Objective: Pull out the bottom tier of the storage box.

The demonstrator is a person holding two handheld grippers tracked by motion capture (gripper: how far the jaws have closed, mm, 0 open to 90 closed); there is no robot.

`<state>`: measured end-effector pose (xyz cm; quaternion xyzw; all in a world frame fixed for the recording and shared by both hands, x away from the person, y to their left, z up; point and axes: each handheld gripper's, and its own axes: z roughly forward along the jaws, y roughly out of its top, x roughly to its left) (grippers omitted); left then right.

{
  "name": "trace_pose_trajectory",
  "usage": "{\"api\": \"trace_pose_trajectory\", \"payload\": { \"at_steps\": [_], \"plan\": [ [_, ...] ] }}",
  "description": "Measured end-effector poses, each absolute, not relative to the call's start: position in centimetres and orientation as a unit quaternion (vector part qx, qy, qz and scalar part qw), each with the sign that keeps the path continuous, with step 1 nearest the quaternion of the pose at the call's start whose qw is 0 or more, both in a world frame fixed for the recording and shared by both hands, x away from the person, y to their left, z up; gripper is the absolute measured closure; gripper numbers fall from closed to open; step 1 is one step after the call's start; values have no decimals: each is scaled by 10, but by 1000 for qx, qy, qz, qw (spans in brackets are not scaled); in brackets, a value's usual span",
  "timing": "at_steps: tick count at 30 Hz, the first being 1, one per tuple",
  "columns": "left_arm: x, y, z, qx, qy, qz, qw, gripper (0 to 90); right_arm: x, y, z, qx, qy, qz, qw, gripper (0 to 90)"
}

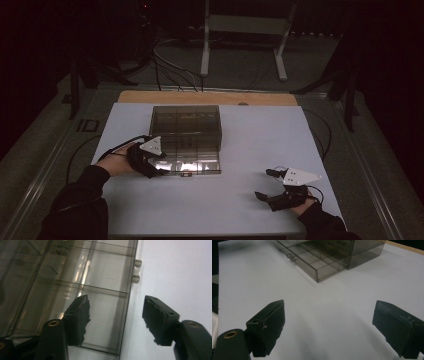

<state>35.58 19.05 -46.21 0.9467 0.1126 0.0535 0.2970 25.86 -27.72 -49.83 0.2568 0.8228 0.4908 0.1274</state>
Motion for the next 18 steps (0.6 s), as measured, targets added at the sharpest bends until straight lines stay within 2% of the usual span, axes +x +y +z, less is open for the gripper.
{"api": "trace_pose_trajectory", "payload": {
  "at_steps": [1, 3, 7, 12, 18],
  "plan": [
    [356, 191, -461, 946, 120, 50, 297, 299, 259, -277, -498, 257, 823, 491, 128, 109],
    [355, 193, -458, 944, 130, 46, 301, 171, 259, -278, -498, 257, 822, 491, 128, 109],
    [352, 193, -455, 937, 156, 62, 307, 126, 259, -277, -498, 257, 823, 491, 128, 109],
    [349, 195, -452, 926, 190, 72, 317, 0, 259, -278, -498, 258, 823, 490, 128, 109],
    [338, 196, -452, 921, 203, 65, 326, 0, 259, -277, -498, 257, 823, 490, 128, 109]
  ]
}}
